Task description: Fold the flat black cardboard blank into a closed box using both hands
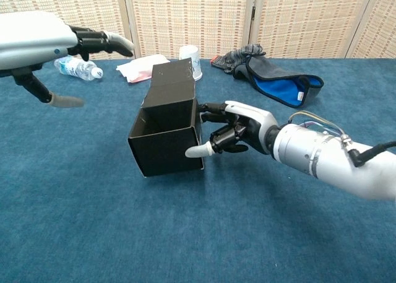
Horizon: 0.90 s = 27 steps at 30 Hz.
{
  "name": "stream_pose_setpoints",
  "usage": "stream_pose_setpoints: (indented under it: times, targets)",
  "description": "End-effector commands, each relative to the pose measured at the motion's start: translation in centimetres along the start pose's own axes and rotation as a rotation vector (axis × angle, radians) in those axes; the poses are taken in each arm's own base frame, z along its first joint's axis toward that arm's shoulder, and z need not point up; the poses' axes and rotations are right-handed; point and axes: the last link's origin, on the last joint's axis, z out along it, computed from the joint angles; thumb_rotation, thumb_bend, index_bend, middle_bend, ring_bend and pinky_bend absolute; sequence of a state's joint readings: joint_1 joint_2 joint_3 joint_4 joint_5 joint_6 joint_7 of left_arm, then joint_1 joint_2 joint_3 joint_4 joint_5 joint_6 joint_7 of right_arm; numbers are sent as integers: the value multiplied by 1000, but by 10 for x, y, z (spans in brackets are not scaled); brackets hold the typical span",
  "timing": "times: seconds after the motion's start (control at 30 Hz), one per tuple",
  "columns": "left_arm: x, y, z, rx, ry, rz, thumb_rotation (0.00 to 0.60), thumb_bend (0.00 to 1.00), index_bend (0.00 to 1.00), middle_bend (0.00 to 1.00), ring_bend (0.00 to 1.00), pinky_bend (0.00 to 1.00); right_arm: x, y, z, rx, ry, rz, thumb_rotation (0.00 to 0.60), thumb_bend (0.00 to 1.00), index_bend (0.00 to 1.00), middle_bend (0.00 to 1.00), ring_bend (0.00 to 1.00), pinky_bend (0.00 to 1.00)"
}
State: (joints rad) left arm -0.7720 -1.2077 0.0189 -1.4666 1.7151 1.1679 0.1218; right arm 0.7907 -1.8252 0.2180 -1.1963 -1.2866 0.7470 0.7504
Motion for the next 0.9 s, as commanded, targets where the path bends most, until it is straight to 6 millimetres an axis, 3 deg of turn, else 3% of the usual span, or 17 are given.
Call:
stream_pose_setpoints:
  times: [0.03, 0.17, 0.4, 0.5, 0.7, 0.9]
  targets:
    - [0, -6, -7, 36, 5, -14, 600, 265, 84, 17, 159, 335, -9, 0, 7, 1, 11, -26, 600, 366, 357, 333, 740, 1000]
    - [-3, -8, -14, 54, 1, -28, 600, 265, 79, 1, 152, 334, -22, 1, 14, -12, 7, -56, 600, 263, 211, 276, 730, 1000]
    - [-3, -11, -20, 78, 5, -44, 600, 265, 70, 0, 138, 321, -34, 2, 16, -22, 5, -98, 600, 66, 12, 57, 668, 1000]
    - [-2, -13, -21, 91, 5, -50, 600, 265, 63, 0, 136, 320, -33, 3, 13, -25, 15, -109, 600, 36, 0, 0, 640, 1000]
    - [0, -14, -24, 135, 9, -100, 600, 264, 50, 0, 135, 319, -28, 3, 0, -55, 0, -113, 600, 2, 0, 0, 622, 1000]
    - [3, -15, -32, 229, 25, -337, 600, 263, 47, 0, 135, 319, -16, 2, -23, -91, -20, -106, 600, 0, 0, 0, 614, 1000]
